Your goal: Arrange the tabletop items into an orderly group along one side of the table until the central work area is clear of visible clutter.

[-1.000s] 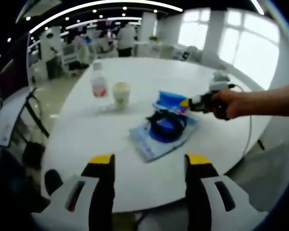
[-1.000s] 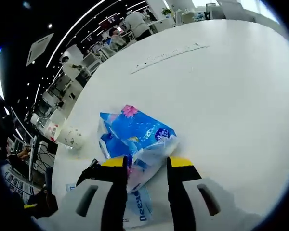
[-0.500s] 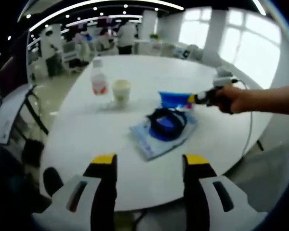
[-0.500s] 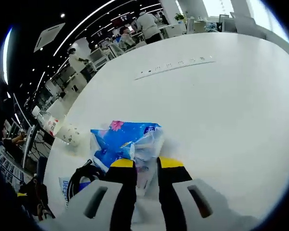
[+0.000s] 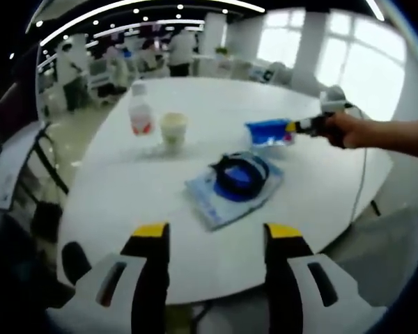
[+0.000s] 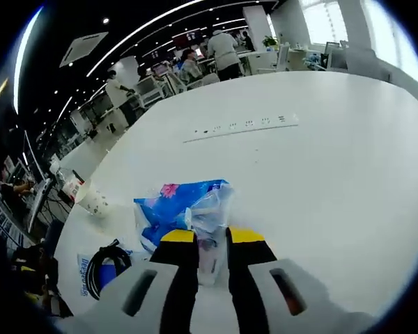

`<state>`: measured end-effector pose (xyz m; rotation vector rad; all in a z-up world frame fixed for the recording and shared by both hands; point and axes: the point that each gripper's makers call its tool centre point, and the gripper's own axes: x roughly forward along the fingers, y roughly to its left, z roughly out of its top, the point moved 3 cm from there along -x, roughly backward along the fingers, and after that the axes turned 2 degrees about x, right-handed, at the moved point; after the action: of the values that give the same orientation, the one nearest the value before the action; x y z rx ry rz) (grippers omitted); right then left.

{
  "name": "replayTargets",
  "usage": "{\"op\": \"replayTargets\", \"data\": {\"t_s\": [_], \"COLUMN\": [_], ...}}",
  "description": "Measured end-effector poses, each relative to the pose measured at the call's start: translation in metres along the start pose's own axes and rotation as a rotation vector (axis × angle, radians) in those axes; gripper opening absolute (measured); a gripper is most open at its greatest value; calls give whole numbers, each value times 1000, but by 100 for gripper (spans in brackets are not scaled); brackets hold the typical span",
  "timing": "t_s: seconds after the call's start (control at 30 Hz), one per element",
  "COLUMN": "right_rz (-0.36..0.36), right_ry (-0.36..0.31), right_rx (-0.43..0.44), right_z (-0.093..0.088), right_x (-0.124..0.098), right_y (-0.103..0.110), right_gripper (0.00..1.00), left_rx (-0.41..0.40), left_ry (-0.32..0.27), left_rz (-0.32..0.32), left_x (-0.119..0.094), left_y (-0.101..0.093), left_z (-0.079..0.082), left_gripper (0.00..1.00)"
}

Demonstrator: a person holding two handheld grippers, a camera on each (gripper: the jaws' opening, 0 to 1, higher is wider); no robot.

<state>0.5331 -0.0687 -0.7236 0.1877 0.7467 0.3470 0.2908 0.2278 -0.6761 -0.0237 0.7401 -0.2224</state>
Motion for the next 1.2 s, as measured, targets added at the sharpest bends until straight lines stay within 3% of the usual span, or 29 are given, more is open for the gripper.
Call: {"op": "replayTargets", "data": {"t_s": [0.27,0.63,1.2], "right_rz": [31,52,46], "right_ry": [-40,-19,58], "right_rx": [-43,-125,-154], "right_z": [15,26,17], "right_x": [-11,-15,0], "right_y": [-11,-24,-44], "right_gripper": [15,15,15], "left_rx": [-2,-3,-12], "left_ry": [3,7,8], "left_rz": [-5,-1,9], "left_x": [1,2,1], "left_y": [0,1,2], "left_z": [-1,-1,-2], "left_gripper": [51,51,51]}}
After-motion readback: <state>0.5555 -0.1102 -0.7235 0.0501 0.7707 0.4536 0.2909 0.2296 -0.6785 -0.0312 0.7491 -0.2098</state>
